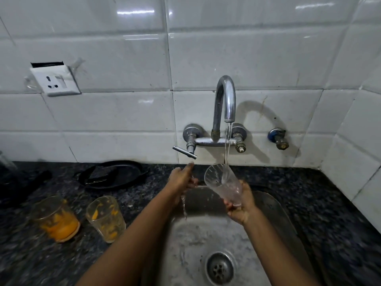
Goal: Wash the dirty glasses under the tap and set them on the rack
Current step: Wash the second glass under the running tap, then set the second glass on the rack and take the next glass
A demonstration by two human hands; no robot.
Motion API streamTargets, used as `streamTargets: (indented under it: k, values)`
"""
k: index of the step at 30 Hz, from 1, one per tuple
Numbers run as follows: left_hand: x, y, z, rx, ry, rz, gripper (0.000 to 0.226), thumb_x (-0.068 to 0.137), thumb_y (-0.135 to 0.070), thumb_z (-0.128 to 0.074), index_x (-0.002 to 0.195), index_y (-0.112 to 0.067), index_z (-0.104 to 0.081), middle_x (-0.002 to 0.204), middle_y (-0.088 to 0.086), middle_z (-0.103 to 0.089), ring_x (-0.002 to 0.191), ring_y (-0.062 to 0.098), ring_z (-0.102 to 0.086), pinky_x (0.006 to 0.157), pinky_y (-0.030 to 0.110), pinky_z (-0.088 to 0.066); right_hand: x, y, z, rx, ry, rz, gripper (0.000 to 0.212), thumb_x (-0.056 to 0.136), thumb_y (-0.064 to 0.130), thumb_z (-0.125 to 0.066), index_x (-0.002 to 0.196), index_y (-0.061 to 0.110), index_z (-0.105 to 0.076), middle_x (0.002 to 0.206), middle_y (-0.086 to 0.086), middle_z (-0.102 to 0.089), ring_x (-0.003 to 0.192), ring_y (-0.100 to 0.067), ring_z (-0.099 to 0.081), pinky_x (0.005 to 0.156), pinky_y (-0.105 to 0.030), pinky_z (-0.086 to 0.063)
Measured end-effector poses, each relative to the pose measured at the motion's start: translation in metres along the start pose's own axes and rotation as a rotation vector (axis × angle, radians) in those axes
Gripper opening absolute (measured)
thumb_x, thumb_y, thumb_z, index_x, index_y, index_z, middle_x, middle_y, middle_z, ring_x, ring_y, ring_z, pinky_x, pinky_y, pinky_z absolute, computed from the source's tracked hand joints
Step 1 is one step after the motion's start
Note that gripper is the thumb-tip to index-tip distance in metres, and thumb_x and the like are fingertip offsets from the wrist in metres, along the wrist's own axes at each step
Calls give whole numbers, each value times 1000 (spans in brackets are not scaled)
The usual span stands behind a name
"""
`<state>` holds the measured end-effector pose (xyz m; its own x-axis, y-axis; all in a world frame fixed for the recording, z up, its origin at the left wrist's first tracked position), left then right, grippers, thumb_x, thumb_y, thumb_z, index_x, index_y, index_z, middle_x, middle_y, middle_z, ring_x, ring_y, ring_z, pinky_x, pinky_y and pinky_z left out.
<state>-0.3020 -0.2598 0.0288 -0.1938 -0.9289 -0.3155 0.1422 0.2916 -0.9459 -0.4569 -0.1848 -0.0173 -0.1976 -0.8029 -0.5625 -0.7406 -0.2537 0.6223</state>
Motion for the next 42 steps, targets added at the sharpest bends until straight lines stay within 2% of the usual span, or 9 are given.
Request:
streamTargets:
  k: [5, 11, 14, 18, 20, 26, 29, 35, 42]
  values:
    - [13, -25, -10, 518, -359, -247, 68, 82, -54, -57, 123, -5, -34, 112, 22, -62, 102, 38, -60, 80, 44, -50, -5, 12, 1, 17, 58, -13, 46, 89, 50, -37, 87, 9, -58, 65, -11, -50, 29, -10, -40, 27, -11, -31]
    - [13, -28, -18, 1111, -457, -472, 48, 95, -19, -42, 137, -14, -20, 105, 15, -65, 89, 33, -63, 64, 37, -41, -28, 40, -2, -143, -63, 261, 36, 85, 48, -56, 79, 13, -61, 57, -5, -57, 35, -11, -43, 31, -16, -32]
    - [-2, -7, -21, 923, -468, -460, 50, 94, -20, -47, 137, -11, -22, 97, 12, -65, 82, 29, -62, 62, 36, -42, -55, 53, -9, -471, -226, 586, 32, 80, 47, -65, 81, 15, -63, 68, -5, -60, 52, -14, -52, 43, -22, -40]
    - [-26, 56, -34, -5, 195, 17, 34, 90, -22, -56, 117, -2, -54, 85, 11, -64, 72, 20, -61, 64, 34, -52, -96, 55, -34, -1102, -291, 939, 60, 70, 60, -66, 106, 12, -64, 95, -1, -68, 81, -15, -63, 64, -25, -50]
    - [-35, 71, -38, -101, 340, 116, 29, 85, -26, -60, 104, -3, -64, 87, 17, -63, 75, 25, -61, 69, 39, -53, -116, 54, -50, -1331, -247, 1043, 64, 65, 61, -70, 105, 12, -63, 90, 3, -62, 79, -12, -57, 59, -16, -40]
    - [-58, 63, 3, 145, 238, -59, 12, 90, -14, -52, 91, -14, -64, 82, 6, -67, 67, 10, -59, 56, 18, -44, -157, 31, -100, -1653, 77, 1252, 71, 53, 60, -79, 106, 18, -57, 103, -2, -67, 93, -19, -61, 82, -32, -51]
    - [-72, 54, 56, 259, 188, -221, 17, 87, -11, -60, 97, 2, -65, 87, 18, -67, 73, 15, -60, 69, 30, -51, -167, 10, -133, -1718, 202, 1312, 71, 55, 51, -83, 111, 21, -50, 110, -1, -62, 99, -21, -58, 85, -33, -49]
    - [-112, 33, 195, 235, -20, -296, 12, 90, -13, -57, 90, -4, -65, 81, 6, -70, 68, 8, -64, 57, 12, -49, -170, -48, -211, -1635, 367, 1608, 63, 52, 21, -89, 105, 14, -56, 107, -7, -56, 89, -26, -58, 66, -19, -37]
    - [-136, 77, 402, 452, -449, -246, 31, 87, -36, -60, 83, -6, -67, 80, 8, -71, 74, 18, -66, 68, 32, -51, -140, -159, -340, -1498, 575, 1657, 58, 56, 7, -85, 107, 10, -57, 109, -14, -55, 97, -30, -57, 78, -28, -43]
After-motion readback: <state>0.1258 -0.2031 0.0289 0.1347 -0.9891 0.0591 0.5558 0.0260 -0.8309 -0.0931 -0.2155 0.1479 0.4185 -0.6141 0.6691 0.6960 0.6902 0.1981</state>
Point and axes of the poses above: each hand's wrist, its own x-axis towards the middle knuckle, its own z-axis out of the back of the hand, y = z × x, the point moved 1 cm from there along x, towards the middle knuckle
